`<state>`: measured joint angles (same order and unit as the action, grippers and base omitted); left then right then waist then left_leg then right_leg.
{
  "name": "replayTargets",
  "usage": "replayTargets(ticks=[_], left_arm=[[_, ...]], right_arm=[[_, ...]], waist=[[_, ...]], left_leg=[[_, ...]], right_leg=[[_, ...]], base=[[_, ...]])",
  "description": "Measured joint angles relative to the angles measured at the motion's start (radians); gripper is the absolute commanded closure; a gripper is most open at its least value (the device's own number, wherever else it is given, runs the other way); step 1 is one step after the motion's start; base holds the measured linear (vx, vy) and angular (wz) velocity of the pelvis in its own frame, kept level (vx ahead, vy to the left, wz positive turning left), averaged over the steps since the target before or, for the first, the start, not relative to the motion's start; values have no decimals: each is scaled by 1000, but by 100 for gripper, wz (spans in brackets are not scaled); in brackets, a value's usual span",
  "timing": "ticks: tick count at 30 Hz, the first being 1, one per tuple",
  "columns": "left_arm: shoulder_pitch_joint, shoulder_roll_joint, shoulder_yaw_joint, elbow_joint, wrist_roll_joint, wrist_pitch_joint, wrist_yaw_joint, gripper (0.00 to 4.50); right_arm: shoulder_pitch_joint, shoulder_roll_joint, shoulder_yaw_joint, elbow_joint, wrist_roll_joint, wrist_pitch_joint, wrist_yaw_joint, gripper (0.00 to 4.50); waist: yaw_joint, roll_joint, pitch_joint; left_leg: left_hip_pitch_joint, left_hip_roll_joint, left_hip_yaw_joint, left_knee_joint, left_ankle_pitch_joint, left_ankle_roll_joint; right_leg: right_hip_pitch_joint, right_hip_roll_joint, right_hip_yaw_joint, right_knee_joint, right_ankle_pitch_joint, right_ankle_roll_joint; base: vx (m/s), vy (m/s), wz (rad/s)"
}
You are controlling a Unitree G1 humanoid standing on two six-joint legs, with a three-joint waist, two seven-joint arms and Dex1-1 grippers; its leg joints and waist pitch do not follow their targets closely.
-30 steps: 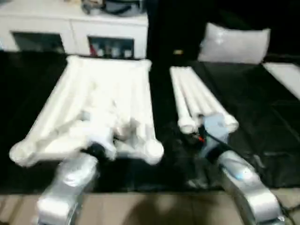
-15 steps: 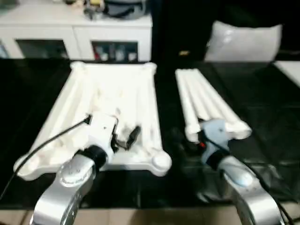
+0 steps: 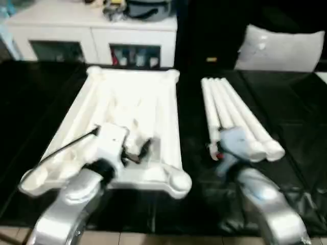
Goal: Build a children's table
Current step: Move to table, then move table base
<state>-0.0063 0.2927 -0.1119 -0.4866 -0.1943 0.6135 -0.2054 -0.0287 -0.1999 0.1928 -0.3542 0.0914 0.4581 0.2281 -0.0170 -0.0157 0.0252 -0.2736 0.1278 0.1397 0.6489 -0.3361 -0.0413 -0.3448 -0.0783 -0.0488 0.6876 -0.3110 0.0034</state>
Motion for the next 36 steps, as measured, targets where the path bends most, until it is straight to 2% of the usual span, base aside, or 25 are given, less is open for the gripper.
replayTargets(ticks=[1, 2, 3, 4, 5, 6, 7, 8, 9, 10, 12, 13, 16, 20, 23, 24, 27, 36], left_arm=[[-2, -23, -26, -1, -2, 0, -5, 3], [-1, -27, -44, -1, -4, 1, -9, 3], [0, -24, -49, -2, -5, 1, -10, 3], [1, -14, -47, -3, -4, 1, -12, 3], [2, -5, -43, -9, -5, 1, -18, 3], [3, 4, -38, -13, -5, 1, -24, 3], [7, 14, -26, -15, -6, 6, -29, 3], [7, 18, -17, -15, -7, 12, -32, 3], [8, 48, -18, -15, -12, 25, -60, 3], [8, 70, -19, -16, -22, 36, -83, 3], [9, 88, -20, -19, -32, 43, -116, 3], [9, 91, -22, -21, -39, 43, -129, 19], [16, 154, -30, -48, -84, 49, -217, 30], [17, 250, -65, -54, -122, 55, -357, 69], [8, 299, -99, -54, -135, 36, -464, 75], [-7, 328, -121, -50, -138, 33, -509, 93], [-56, 402, -167, -1, -123, 19, -599, 110], [-144, 475, -245, 166, -15, -65, -695, 186]], right_arm=[[5, -22, -14, 2, -1, 1, 2, 0], [6, -33, -26, 4, -2, 2, 5, 0], [6, -37, -36, 5, -2, 2, 8, 0], [5, -40, -34, 4, -2, 2, 19, 0], [-1, -41, -29, 3, -1, 2, 30, 0], [-5, -42, -26, 5, -1, 1, 40, 0], [-8, -29, -8, 6, 2, 1, 49, 0], [-15, -27, 4, 6, 6, 1, 59, 0], [-24, -36, 8, 6, 20, 0, 82, 0], [-26, -52, 8, 6, 27, 0, 97, 0], [-26, -77, 1, 7, 35, 0, 120, 0], [-27, -86, -1, 7, 37, 0, 135, 0], [-24, -182, 3, 7, 79, 22, 258, 0], [-23, -258, -2, 5, 139, 54, 381, 0], [-23, -296, -1, 1, 158, 62, 441, 0], [-22, -309, 5, -7, 167, 64, 466, 0], [-15, -344, 19, -48, 182, 65, 514, 0], [-15, -376, 25, -66, 196, 114, 547, 0]], waist=[[6, 4, 2], [11, 9, 4], [17, 13, 2], [24, 18, 2], [26, 32, 1], [30, 48, 2], [25, 46, 0], [27, 39, -2], [27, 37, -3], [30, 36, -4], [36, 35, -3], [39, 31, -2], [49, 25, 4], [51, 25, 12], [54, 27, 14], [54, 27, 14], [56, 28, 15], [56, 30, 15]], left_leg=[[-7, 0, -9, 24, -9, 52], [-29, 0, -24, 57, -6, 80], [-56, 0, -31, 87, 2, 75], [-85, 4, -39, 68, 23, 56], [-98, 18, -41, 3, 53, 46], [-100, 32, -50, 7, 93, -7], [-98, 31, -55, 7, 92, -4], [-102, 29, -54, 9, 94, -5], [-111, 27, -53, 13, 96, -4], [-114, 26, -50, 14, 96, -3], [-117, 25, -44, 11, 100, -2], [-116, 25, -38, 4, 102, -3], [-108, 25, -30, -11, 107, -6], [-93, 29, -18, -23, 115, -13], [-92, 30, -14, -31, 125, -11], [-93, 30, -13, -32, 126, -11], [-93, 31, -12, -34, 127, -11], [-96, 31, -8, -34, 132, -9]], right_leg=[[7, 10, 6, -12, 2, -10], [16, 18, 7, -24, 5, -15], [23, 21, 7, -31, 6, -17], [36, 27, 1, -40, 6, -18], [40, 41, -12, -41, 4, -20], [46, 55, -14, -39, 0, -20], [46, 53, -14, -43, 0, -19], [38, 51, -13, -42, 2, -18], [30, 49, -10, -39, 8, -8], [26, 48, -7, -39, 11, -3], [22, 47, -2, -40, 15, 4], [17, 47, 4, -40, 19, 5], [17, 47, 9, -42, 21, -6], [21, 46, 13, -41, 27, -14], [18, 44, 12, -41, 31, -13], [17, 44, 12, -41, 33, -15], [16, 44, 12, -40, 34, -15], [14, 42, 13, -42, 33, -15]], base=[[17, -60, -9], [17, -60, -9], [48, -35, -19], [0, 0, 0], [0, 0, 0], [71, 33, -10], [116, 55, -5], [116, 55, -5], [75, 41, 2], [0, 0, 0], [0, 0, 0], [-54, 6, -9], [-63, -7, -6], [-68, -16, -2], [-19, -6, 0], [0, 0, 0], [0, 0, 0], [0, 0, 0]])
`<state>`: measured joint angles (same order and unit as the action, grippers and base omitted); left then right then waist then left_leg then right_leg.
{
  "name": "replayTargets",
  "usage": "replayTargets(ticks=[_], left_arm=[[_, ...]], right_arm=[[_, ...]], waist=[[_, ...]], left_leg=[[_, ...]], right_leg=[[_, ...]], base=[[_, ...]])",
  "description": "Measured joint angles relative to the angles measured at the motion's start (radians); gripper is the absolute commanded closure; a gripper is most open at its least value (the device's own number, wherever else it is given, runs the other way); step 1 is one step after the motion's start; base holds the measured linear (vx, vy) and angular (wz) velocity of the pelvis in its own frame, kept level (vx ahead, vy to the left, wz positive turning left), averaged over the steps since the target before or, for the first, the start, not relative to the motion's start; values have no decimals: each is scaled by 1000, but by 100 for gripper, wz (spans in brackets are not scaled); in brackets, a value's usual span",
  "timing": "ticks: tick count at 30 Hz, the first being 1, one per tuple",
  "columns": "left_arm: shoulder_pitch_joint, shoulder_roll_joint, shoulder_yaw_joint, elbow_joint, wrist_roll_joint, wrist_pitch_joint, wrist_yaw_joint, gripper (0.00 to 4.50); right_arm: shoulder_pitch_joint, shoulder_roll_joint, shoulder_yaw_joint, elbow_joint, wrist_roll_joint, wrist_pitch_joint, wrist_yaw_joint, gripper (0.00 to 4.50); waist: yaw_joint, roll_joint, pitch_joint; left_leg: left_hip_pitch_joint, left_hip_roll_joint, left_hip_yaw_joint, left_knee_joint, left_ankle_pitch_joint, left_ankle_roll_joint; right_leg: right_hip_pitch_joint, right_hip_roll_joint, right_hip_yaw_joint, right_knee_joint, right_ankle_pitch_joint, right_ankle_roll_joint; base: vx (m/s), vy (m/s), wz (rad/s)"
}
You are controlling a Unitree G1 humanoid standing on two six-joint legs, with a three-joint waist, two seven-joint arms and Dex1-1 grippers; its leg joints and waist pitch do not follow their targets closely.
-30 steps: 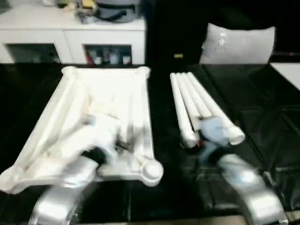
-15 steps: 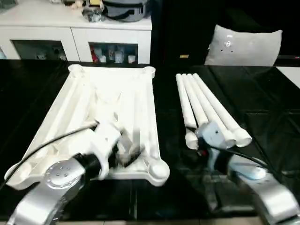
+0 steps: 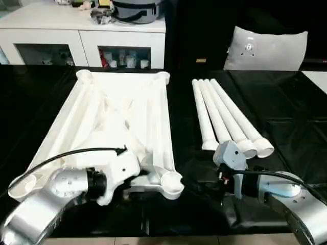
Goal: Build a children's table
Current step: Move table base
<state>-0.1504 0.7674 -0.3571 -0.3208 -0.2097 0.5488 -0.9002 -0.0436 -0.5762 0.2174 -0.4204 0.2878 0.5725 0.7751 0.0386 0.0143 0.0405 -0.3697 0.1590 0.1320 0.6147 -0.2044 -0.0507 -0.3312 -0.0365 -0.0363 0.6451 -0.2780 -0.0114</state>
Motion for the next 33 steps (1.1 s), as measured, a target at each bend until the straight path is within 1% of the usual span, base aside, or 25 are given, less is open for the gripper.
replayTargets(ticks=[2, 5, 7, 8, 9, 11, 13, 15, 17, 20, 23, 24, 25, 27, 30, 33], left_arm=[[-18, -1, -4, 10, 3, -7, -11, 211], [-20, -1, -11, 18, 8, -9, -29, 224], [-22, -1, -22, 27, 8, -9, -56, 247], [-28, -1, -30, 31, 8, -9, -65, 263], [-34, -1, -39, 34, 8, -8, -74, 270], [-40, -3, -44, 37, 9, -10, -78, 278], [-43, -12, -46, 55, 14, -15, -75, 295], [-43, -18, -51, 71, 29, -28, -73, 313], [-44, -28, -53, 80, 34, -34, -70, 321], [-52, -33, -55, 98, 46, -49, -73, 347], [-58, -34, -60, 112, 59, -57, -74, 364], [-59, -38, -64, 121, 63, -63, -74, 378], [-60, -42, -66, 129, 69, -69, -73, 378], [-67, -51, -72, 143, 78, -85, -75, 399], [-81, -80, -73, 174, 90, -101, -58, 418], [-97, -107, -72, 214, 99, -120, -31, 431]], right_arm=[[0, -7, 0, -1, 17, 27, 7, 0], [5, -10, -1, -6, 33, 50, 11, 0], [7, -2, -1, -14, 18, 53, -13, 0], [6, 4, -1, -18, 13, 78, -34, 0], [6, 3, 0, -23, 12, 102, -43, 0], [5, -1, 1, -35, 15, 125, -43, 0], [5, -25, 18, -47, 12, 120, -31, 0], [5, -27, 26, -47, 11, 101, -20, 0], [5, -26, 26, -47, 13, 88, -9, 0], [5, -24, 26, -47, 10, 60, -6, 0], [6, -22, 25, -48, -10, 24, -18, 0], [7, -23, 25, -48, -11, 21, -16, 0], [8, -25, 25, -48, -9, 21, -12, 0], [9, -27, 25, -49, 1, 24, 0, 0], [9, -27, 25, -49, 15, 26, 7, 0], [9, -15, 16, -38, 11, 20, -10, 0]], waist=[[2, 0, 0], [2, 2, 1], [2, 6, 3], [2, 8, 4], [2, 10, 4], [2, 12, 5], [3, 14, 5], [3, 14, 5], [3, 14, 5], [3, 14, 5], [2, 14, 5], [2, 14, 5], [2, 14, 5], [3, 15, 5], [2, 15, 5], [-11, 16, 4]], left_leg=[[0, 0, 1, -1, 0, 0], [1, 0, 4, -3, 0, 0], [1, 0, 6, -3, 0, 0], [2, 0, 7, -4, 0, 0], [2, 0, 8, -4, 0, 0], [2, 0, 8, -5, 0, 0], [2, 1, 9, -5, 0, 0], [2, 2, 10, -5, 0, 0], [2, 2, 10, -5, 0, 0], [2, 2, 11, -5, 0, 0], [2, 2, 11, -5, 0, 0], [2, 2, 11, -5, 0, 0], [2, 2, 11, -5, 0, 0], [2, 2, 11, -5, 0, 0], [2, 2, 12, -5, 0, 0], [3, 2, 12, -5, 0, 0]], right_leg=[[0, -1, 0, 0, 0, 0], [-1, -2, 0, 0, 0, -1], [-1, -3, 0, 0, 0, -1], [-1, -3, 0, 0, 0, -1], [-1, -3, 0, 0, 0, -1], [-1, -4, 0, 0, 0, -1], [-1, -4, 0, 0, -1, 0], [-1, -4, 0, 0, -1, 0], [-1, -4, 0, 0, -1, 0], [-1, -4, 0, 0, -1, 0], [-1, -4, 0, 0, -1, 0], [-1, -4, 0, 0, -1, 0], [-1, -4, 0, 0, -1, 0], [-1, -4, 0, 0, -1, 0], [-1, -5, 0, 0, -1, 0], [-1, -4, 2, 0, -1, 0]], base=[[0, 0, 0], [0, 0, 0], [0, 0, 0], [0, 0, 0], [0, 0, 0], [0, 0, 0], [0, 0, 0], [0, 0, 0], [0, 0, 0], [0, 0, 0], [0, 0, 0], [0, 0, 0], [0, 0, 0], [0, 0, 0], [0, 0, 0], [0, 0, 0]])
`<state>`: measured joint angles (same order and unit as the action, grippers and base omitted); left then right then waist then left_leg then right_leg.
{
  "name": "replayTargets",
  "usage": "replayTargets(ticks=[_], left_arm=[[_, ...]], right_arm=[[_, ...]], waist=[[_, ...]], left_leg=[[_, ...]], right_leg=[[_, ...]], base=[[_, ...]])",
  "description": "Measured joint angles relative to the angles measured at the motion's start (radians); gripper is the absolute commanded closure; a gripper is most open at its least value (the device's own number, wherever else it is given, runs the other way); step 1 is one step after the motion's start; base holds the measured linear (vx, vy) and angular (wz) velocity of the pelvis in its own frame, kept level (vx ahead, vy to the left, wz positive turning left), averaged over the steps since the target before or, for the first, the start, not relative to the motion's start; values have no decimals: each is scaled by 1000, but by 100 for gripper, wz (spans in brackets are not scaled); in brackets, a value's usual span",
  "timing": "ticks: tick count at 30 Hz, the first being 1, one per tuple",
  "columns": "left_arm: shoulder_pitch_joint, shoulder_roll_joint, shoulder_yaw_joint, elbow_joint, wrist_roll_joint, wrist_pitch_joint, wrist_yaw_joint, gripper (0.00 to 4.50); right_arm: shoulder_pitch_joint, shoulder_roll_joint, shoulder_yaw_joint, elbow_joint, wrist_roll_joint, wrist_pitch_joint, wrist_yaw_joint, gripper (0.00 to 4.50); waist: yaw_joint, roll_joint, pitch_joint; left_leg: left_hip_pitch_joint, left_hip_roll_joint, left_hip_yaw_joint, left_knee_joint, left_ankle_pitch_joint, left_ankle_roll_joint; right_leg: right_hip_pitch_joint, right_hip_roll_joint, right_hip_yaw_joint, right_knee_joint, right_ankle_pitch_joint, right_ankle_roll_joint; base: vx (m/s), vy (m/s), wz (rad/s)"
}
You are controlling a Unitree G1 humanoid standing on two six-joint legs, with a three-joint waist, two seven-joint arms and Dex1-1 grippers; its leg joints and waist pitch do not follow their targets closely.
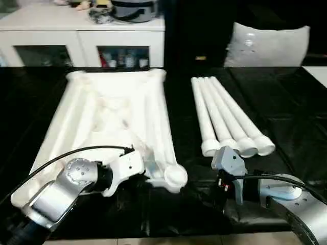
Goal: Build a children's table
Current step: Move table base
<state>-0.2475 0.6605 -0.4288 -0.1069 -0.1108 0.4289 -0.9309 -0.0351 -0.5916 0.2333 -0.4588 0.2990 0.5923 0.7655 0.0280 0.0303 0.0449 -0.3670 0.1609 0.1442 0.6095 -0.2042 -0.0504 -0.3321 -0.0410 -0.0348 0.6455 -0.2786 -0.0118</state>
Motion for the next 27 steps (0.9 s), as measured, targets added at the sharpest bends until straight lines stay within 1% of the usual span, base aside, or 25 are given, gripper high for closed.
replayTargets(ticks=[2, 5, 6, 9, 11, 13, 14, 15, 16, 17, 18, 19, 20, 21, 23, 24, 26, 27], left_arm=[[-8, -22, 6, 19, 1, -3, 23, 446], [-28, -61, 23, 58, -2, -2, 41, 448], [-37, -69, 24, 78, -1, -14, 41, 448], [-39, -75, 30, 95, -2, -40, 37, 448], [-41, -74, 30, 103, -2, -56, 18, 448], [-44, -66, 29, 102, -3, -57, -2, 448], [-46, -66, 28, 102, -4, -55, -6, 448], [-46, -66, 32, 101, -11, -43, -10, 448], [-47, -67, 34, 101, -13, -35, -11, 406], [-47, -68, 36, 101, -13, -34, -11, 394], [-47, -72, 39, 101, -14, -35, -11, 395], [-47, -82, 46, 92, -23, -36, -8, 382], [-47, -87, 53, 81, -32, -37, -6, 382], [-47, -88, 63, 70, -42, -36, -3, 367], [-48, -90, 96, 21, -70, -5, 0, 348], [-52, -93, 106, 1, -80, 9, 2, 344], [-50, -91, 135, -52, -111, 72, 8, 320], [-49, -89, 143, -80, -122, 100, 11, 320]], right_arm=[[-3, 16, -11, 10, 0, -3, -20, 0], [-24, 53, -26, 14, 0, 3, -57, 0], [-44, 73, -29, 22, 0, 10, -79, 0], [-61, 96, -31, 36, -1, 17, -113, 0], [-89, 139, -32, 74, -23, 15, -159, 0], [-131, 193, -56, 119, -33, 12, -217, 0], [-143, 204, -68, 124, -34, 13, -233, 0], [-170, 225, -79, 141, -33, 20, -259, 0], [-191, 246, -90, 156, -34, 28, -281, 0], [-214, 267, -98, 172, -39, 37, -316, 0], [-240, 291, -109, 197, -47, 42, -351, 0], [-272, 310, -114, 228, -62, 44, -391, 0], [-299, 323, -114, 257, -76, 45, -422, 0], [-335, 342, -114, 299, -96, 53, -459, 0], [-436, 373, -113, 417, -139, 109, -525, 0], [-461, 377, -113, 449, -153, 129, -545, 0], [-531, 398, -114, 553, -168, 183, -583, 0], [-561, 405, -114, 600, -175, 208, -588, 0]], waist=[[-3, 0, 0], [-4, 0, 0], [-4, 0, 0], [5, -1, 0], [8, -1, 0], [10, -1, 0], [11, -1, 0], [11, -1, 0], [10, -1, 0], [9, -1, 0], [8, -1, 0], [9, -1, 0], [9, -1, 0], [7, -1, 0], [4, 0, 1], [4, 0, 1], [4, 0, 1], [4, 1, 1]], left_leg=[[0, 0, 0, 0, 0, 0], [-2, 1, 0, -1, 0, 0], [-2, 1, 0, -1, 2, 3], [-4, 1, 1, -3, 3, 4], [-6, 1, 1, -3, 4, 5], [-8, 1, 2, -3, 5, 5], [-9, 1, 3, -3, 5, 6], [-9, 1, 3, -3, 5, 6], [-9, 1, 4, -3, 6, 6], [-9, 1, 4, -4, 6, 5], [-10, 1, 4, -4, 7, 4], [-10, 1, 4, -5, 9, 4], [-11, 1, 4, -5, 9, 3], [-11, 1, 4, -5, 10, 3], [-12, 1, 4, -7, 13, 0], [-12, 1, 4, -7, 13, -1], [-12, 1, 4, -8, 14, -3], [-12, 2, 4, -8, 14, -3]], right_leg=[[-1, 0, 0, 0, 0, 0], [-3, 1, 0, 0, 0, 0], [-3, 1, 0, 0, 0, 0], [-4, 1, -1, -2, -1, -1], [-6, 0, -2, -2, -1, -1], [-9, 0, -2, 0, -1, -1], [-9, -1, -2, 0, -1, -1], [-10, -1, -2, 0, -1, -1], [-10, -1, -1, 0, 0, -1], [-10, -1, -1, 0, 0, -1], [-12, -1, -1, 1, 0, -1], [-12, -1, -2, 1, 0, -1], [-13, -1, -2, 1, 0, 0], [-14, -1, -2, 1, 1, -1], [-16, -1, -2, 2, 2, -1], [-16, -1, -2, 2, 2, -1], [-16, -1, -3, 2, 2, -1], [-16, -1, -3, 2, 2, -1]], base=[[0, 0, 0], [0, 0, 0], [0, 0, 0], [0, 0, 0], [0, 0, 0], [0, 0, 0], [0, 0, 0], [0, 0, 0], [0, 0, 0], [0, 0, 0], [0, 0, 0], [0, 0, 0], [0, 0, 0], [0, 0, 0], [0, 0, 0], [0, 0, 0], [0, 0, 0], [0, 0, 0]])
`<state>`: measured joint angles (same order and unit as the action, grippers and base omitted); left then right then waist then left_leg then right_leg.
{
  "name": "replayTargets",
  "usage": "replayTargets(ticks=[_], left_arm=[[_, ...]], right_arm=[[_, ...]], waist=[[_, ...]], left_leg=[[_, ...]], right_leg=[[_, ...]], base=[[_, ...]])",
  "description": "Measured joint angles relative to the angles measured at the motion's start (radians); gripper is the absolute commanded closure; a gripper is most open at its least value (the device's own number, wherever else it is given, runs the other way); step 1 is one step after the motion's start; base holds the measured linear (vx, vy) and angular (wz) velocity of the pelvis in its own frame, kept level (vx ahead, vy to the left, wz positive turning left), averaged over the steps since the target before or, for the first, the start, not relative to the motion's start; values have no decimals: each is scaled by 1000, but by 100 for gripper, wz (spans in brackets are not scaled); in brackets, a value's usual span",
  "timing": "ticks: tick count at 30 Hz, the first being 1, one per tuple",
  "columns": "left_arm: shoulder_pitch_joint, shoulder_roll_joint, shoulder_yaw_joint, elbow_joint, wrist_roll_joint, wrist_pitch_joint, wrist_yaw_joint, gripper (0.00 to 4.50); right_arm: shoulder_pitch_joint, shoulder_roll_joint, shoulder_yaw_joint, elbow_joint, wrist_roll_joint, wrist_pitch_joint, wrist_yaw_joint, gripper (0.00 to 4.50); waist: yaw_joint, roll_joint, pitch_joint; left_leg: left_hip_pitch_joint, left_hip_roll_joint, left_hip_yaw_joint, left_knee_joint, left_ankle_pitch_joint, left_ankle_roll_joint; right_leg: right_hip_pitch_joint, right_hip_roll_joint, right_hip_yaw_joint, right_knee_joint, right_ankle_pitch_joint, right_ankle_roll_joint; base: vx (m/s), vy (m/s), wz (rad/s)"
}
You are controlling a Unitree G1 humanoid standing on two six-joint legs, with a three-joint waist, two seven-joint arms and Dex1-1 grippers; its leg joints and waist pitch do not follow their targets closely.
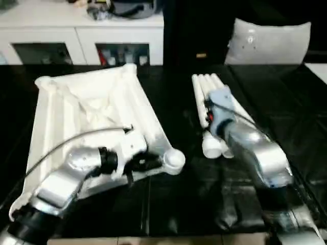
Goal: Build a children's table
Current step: Move table base, then pick table leg
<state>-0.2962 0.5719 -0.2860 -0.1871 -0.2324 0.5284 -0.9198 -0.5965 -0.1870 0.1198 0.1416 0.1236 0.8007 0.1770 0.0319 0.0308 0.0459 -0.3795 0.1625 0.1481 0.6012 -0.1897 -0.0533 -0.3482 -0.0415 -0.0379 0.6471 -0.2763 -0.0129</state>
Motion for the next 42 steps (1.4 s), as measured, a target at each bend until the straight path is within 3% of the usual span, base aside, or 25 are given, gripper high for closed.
replayTargets(ticks=[6, 15, 27, 34, 41, 42], left_arm=[[25, 8, 23, -95, -37, 109, 33, 266], [65, 9, 34, -189, -58, 204, 59, 266], [64, 9, 33, -195, -66, 237, 78, 266], [60, 5, 25, -208, -69, 239, 85, 260], [60, 6, 25, -212, -75, 243, 85, 260], [60, 6, 25, -214, -78, 244, 85, 260]], right_arm=[[-101, 19, 1, 167, -21, 65, -39, 0], [-157, 36, -41, 304, -37, 114, -92, 0], [-156, 59, -64, 348, -11, 154, -47, 0], [-154, 70, -82, 379, -5, 148, -35, 75], [-173, 74, -128, 431, 24, 143, -15, 120], [-181, 75, -136, 446, 30, 143, -10, 144]], waist=[[4, -1, 0], [2, -1, 0], [3, -1, 0], [3, -2, 0], [2, -3, -1], [2, -3, -1]], left_leg=[[-4, 0, 0, 0, 2, -4], [-4, 1, 0, 0, 2, -4], [-4, 2, 0, 1, 3, -4], [-4, 2, 1, 1, 3, -3], [-3, 2, 1, 1, 4, -2], [-3, 2, 1, 1, 4, -1]], right_leg=[[-2, 0, -2, -1, 0, 0], [-2, 0, -2, 0, 0, 0], [-2, 0, -2, 0, 0, 1], [-2, 0, -2, 0, 0, 1], [-1, 0, -2, 0, 1, 1], [-1, 0, -2, 0, 1, 0]], base=[[0, 0, 0], [0, 0, 0], [0, 0, 0], [0, 0, 0], [0, 0, 0], [0, 0, 0]])
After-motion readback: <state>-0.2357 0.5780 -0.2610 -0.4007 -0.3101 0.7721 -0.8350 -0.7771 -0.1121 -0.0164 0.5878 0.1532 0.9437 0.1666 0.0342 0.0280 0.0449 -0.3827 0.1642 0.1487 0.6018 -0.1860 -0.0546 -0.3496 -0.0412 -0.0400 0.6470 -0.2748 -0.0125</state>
